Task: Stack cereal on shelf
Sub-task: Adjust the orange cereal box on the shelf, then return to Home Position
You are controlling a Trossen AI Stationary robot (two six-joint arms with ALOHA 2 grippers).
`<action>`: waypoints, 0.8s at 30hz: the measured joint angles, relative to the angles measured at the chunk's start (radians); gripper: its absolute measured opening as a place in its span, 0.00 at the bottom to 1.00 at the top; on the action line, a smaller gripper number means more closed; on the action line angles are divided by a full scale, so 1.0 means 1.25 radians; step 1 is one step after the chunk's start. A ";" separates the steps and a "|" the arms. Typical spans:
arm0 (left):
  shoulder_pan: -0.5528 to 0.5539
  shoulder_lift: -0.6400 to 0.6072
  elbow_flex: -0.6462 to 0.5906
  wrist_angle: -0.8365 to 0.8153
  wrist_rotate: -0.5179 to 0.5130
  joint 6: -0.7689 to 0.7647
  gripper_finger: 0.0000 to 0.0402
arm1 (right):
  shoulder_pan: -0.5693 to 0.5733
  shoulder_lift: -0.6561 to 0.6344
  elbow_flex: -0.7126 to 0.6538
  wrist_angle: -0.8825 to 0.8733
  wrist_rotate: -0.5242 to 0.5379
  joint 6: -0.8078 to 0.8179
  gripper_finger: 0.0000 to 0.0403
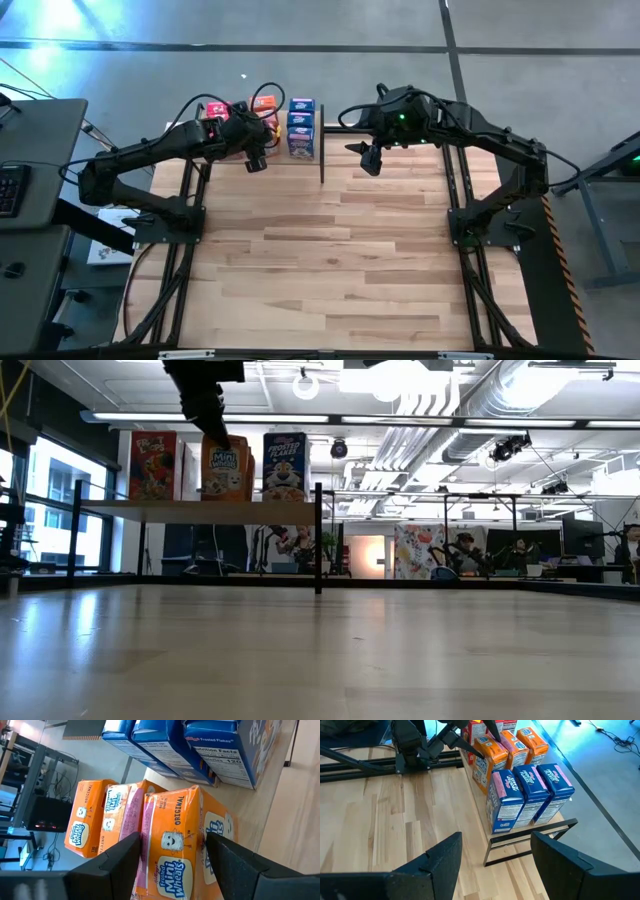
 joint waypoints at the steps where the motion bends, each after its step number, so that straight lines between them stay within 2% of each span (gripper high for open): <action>1: 0.000 0.000 0.000 0.000 0.000 0.000 0.54 | 0.000 0.000 0.000 0.000 0.000 0.000 0.57; 24: -0.001 -0.027 0.003 -0.006 0.002 0.008 0.54 | 0.000 0.000 0.000 -0.002 0.000 0.000 0.57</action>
